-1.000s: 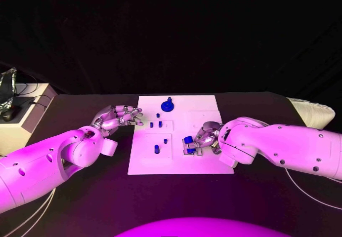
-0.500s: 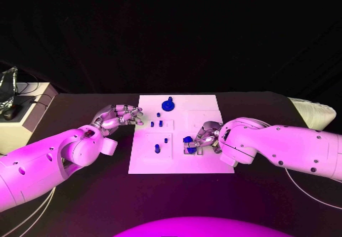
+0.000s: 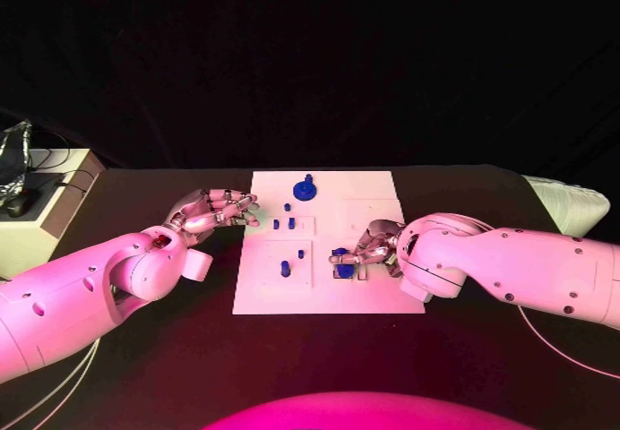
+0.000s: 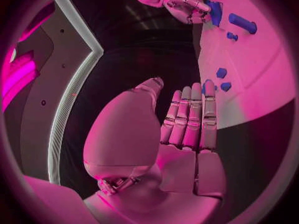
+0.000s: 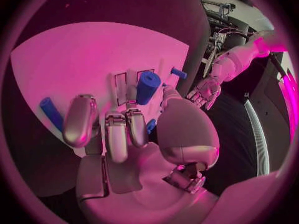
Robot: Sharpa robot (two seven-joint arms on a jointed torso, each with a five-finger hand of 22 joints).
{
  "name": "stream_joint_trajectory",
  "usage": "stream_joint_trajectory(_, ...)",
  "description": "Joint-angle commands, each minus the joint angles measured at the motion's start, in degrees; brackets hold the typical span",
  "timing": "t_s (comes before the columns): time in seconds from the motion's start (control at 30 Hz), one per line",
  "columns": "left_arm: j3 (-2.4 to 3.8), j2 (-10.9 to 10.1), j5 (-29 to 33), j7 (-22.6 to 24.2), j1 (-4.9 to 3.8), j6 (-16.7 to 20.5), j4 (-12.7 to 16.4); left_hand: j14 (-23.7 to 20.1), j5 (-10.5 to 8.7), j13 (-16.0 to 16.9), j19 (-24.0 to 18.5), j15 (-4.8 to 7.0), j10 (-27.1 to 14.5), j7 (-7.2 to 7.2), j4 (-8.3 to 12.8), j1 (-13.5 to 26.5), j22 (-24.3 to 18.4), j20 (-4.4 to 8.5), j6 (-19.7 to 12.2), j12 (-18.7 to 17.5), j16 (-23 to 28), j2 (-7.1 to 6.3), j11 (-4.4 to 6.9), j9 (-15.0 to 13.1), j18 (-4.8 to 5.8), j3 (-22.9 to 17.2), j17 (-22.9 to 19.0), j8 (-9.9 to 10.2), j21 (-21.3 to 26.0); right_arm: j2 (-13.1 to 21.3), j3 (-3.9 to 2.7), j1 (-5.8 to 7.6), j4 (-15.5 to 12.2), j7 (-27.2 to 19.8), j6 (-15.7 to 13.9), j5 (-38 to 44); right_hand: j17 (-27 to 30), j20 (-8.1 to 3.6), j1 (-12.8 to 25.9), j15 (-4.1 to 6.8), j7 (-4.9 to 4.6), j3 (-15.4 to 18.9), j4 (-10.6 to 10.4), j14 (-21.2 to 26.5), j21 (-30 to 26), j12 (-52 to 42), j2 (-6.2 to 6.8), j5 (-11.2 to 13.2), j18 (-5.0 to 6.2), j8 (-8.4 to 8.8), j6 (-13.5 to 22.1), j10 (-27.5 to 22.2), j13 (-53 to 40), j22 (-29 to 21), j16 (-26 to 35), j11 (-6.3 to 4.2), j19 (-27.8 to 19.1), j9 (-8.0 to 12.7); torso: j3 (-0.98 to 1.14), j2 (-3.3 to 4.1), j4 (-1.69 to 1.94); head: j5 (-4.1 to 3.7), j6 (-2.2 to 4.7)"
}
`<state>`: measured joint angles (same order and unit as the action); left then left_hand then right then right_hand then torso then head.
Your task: Assemble the parts on the task board
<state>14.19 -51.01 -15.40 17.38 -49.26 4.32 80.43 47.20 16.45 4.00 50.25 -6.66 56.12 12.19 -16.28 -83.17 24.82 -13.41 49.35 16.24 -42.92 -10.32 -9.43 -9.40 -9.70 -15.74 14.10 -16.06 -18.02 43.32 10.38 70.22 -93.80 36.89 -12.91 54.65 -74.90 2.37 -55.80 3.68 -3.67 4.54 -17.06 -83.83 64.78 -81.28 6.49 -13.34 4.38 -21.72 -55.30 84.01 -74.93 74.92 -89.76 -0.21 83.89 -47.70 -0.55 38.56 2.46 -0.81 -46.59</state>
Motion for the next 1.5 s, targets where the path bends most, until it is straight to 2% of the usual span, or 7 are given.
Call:
stream_joint_trajectory(0.03, 0.04, 0.1, -0.1, 0.1, 0.03, -1.2, 0.2, -0.2, 0.19, 0.0, 0.4, -0.38, -0.3, 0.38, 0.4, -0.4, -0.1, 0.02, -0.2, -0.2, 0.2, 0.33, -0.1, 0.1, -0.55, 0.0, 0.1, 0.1, 0.3, 0.2, 0.06, -0.16, -0.4, -0.1, 0.4, 1.6, -15.1, -0.21, 1.1, 0.24, -0.23, 1.2, 0.0, -6.2, -0.2, 0.3, 0.1, 1.1, -0.62, -0.02, -0.3, 2.1, -9.7, 10.0, -0.2, -0.12, 2.6, -0.1, -0.01, -0.01, -0.02, -0.04, 0.08)
stream_joint_trajectory(0.33, 0.04, 0.0, -0.1, 0.0, 0.03, -1.2, 0.1, -0.2, 0.19, 0.0, 0.4, -0.38, -0.3, 0.38, 0.4, -0.4, -0.1, 0.02, -0.2, -0.2, 0.2, 0.33, -0.1, 0.1, -0.55, 0.0, 0.1, 0.1, 0.3, 2.6, 0.02, -0.21, -2.4, -1.6, -0.6, 1.9, -15.1, -0.23, 2.5, 0.26, -0.17, 1.8, 0.0, -6.2, 0.0, 0.1, -0.71, 2.8, -0.65, -0.12, -0.4, 2.2, -9.9, 10.1, -0.2, -0.16, 2.6, -0.3, 0.02, 0.02, 0.06, -0.04, 0.16)
stream_joint_trajectory(0.87, 0.04, 0.1, 0.2, -0.1, 0.15, -1.2, 0.2, -0.2, 0.19, 0.0, 0.4, -0.38, -0.3, 0.38, 0.4, -0.4, -0.1, 0.02, -0.2, -0.2, 0.2, 0.33, -0.1, 0.1, -0.55, 0.0, 0.1, 0.1, 0.3, 8.3, -0.54, -0.2, -6.9, -4.8, -1.3, 1.2, -15.1, -0.31, 0.5, 0.36, -0.05, 1.1, 0.2, -6.2, 1.2, -0.5, -2.26, 1.6, -0.82, -0.25, -0.7, 2.5, -10.2, 10.3, -0.2, -0.28, 2.9, -0.5, 0.04, -0.04, -0.09, 0.3, 0.29)
stream_joint_trajectory(0.97, 0.04, 0.1, 0.2, -0.1, 0.18, -1.2, 0.1, -0.2, 0.19, 0.0, 0.4, -0.38, -0.3, 0.38, 0.4, -0.4, -0.1, 0.02, -0.2, -0.2, 0.2, 0.33, -0.1, 0.1, -0.55, 0.0, 0.1, 0.1, 0.3, 9.1, -0.68, -0.12, -7.4, -5.3, 0.3, 1.2, -15.1, -0.35, -3.5, 0.4, -0.02, 0.6, 0.3, -6.2, 1.6, -0.6, -2.64, 0.6, -0.88, -0.15, -0.6, 2.6, -10.3, 10.4, -0.2, -0.33, 2.9, -0.5, 0.0, -0.05, -0.1, 0.17, 0.24)
stream_joint_trajectory(1.0, 0.04, 0.2, 0.2, -0.1, 0.18, -1.2, 0.1, -0.2, 0.19, 0.0, 0.4, -0.38, -0.3, 0.38, 0.4, -0.4, -0.1, 0.02, -0.2, -0.2, 0.2, 0.33, -0.1, 0.1, -0.55, 0.0, 0.1, 0.1, 0.3, 9.3, -0.71, -0.1, -7.4, -5.5, 0.9, 1.0, -15.1, -0.42, -7.6, 0.46, 0.02, -0.4, 1.4, -6.2, 1.7, -0.7, -2.75, -2.5, -0.89, 0.05, -0.4, 2.6, -10.4, 10.4, -0.2, -0.37, 3.0, -0.5, -0.01, -0.05, -0.11, 0.16, 0.25)
stream_joint_trajectory(1.17, 0.04, 0.4, 0.2, -0.2, 0.24, -1.4, -0.1, -0.2, 0.19, 0.0, 0.4, -0.38, -0.3, 0.38, 0.4, -0.4, -0.1, 0.02, -0.2, -0.2, 0.2, 0.33, -0.1, 0.1, -0.55, 0.0, 0.1, 0.1, 0.3, 9.3, -0.78, -0.12, -7.4, -6.1, 2.2, 0.1, -15.1, -0.44, -17.6, 0.47, 0.05, -3.9, 1.0, -6.2, 1.8, -0.7, -2.27, -2.0, -0.91, 1.18, -0.8, 2.6, -10.4, 10.5, -0.2, -0.41, 2.9, 0.5, -0.01, 0.01, 0.01, 0.11, 0.21)
stream_joint_trajectory(1.5, 0.04, 0.5, 0.2, -0.4, 0.63, -1.5, -0.2, -0.2, 0.17, 0.0, 0.4, -0.41, -0.4, 0.44, 0.3, -0.4, -0.1, 0.01, -0.2, -0.3, 0.3, 0.38, -0.14, 0.1, -0.55, 0.0, 0.1, 0.1, 0.4, 8.1, -0.77, -0.28, -6.7, -3.9, -0.5, 2.3, -15.1, -0.99, -19.8, 1.21, 1.17, -7.2, 0.3, -6.2, 1.9, -1.0, -3.49, -2.7, -0.9, 0.03, -3.5, 2.9, -10.7, 10.5, -0.2, -1.35, 2.9, 0.5, -0.09, 0.02, 0.03, -0.01, 0.1)
